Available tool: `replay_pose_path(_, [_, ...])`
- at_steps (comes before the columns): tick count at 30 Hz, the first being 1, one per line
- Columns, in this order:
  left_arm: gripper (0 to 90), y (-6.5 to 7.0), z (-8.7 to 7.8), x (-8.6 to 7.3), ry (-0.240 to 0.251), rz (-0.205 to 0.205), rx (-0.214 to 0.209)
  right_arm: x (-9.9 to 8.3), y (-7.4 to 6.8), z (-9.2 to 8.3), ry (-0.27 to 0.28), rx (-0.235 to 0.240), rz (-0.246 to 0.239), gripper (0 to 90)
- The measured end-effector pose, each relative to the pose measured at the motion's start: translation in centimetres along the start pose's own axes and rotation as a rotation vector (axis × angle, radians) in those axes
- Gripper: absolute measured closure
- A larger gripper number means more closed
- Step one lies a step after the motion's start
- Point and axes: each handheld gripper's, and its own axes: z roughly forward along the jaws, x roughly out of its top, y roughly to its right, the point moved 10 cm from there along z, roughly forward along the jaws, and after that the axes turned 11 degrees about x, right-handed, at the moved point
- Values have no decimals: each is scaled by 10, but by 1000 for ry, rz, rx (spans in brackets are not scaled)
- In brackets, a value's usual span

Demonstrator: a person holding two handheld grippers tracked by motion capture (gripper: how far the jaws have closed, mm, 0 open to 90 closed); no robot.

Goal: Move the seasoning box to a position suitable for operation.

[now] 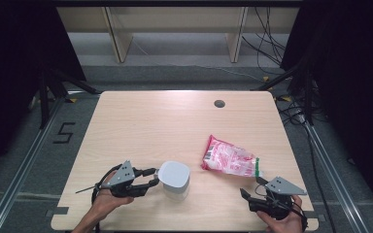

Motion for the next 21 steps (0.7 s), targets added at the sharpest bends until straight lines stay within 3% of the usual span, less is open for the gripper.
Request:
replay_pose_path(5, [565, -2, -2, 2, 8, 28, -3, 0, 2, 0, -3, -4, -21, 280])
replay_pose_path(6, [557, -2, 0, 3, 9, 54, -21, -1, 1, 0, -7, -2, -10, 280])
replay_pose_path(10, [560, -2, 8, 4, 6, 79, -38, 1, 4, 0, -5, -9, -46, 280])
replay_pose_path(13, [562, -4, 12, 4, 11, 114, -56, 1, 4, 0, -6, -6, -43, 279])
replay_pose_path(17, [606, -2, 14, 3, 18, 97, -87, 1, 4, 0, -6, -7, -50, 280])
replay_pose_path(19, [622, -1, 13, 3, 23, 116, -93, 0, 0, 0, -4, -1, -10, 279])
replay_pose_path(21, [639, 1, 10, 2, 19, 110, -102, -1, 1, 0, -7, -1, -11, 280])
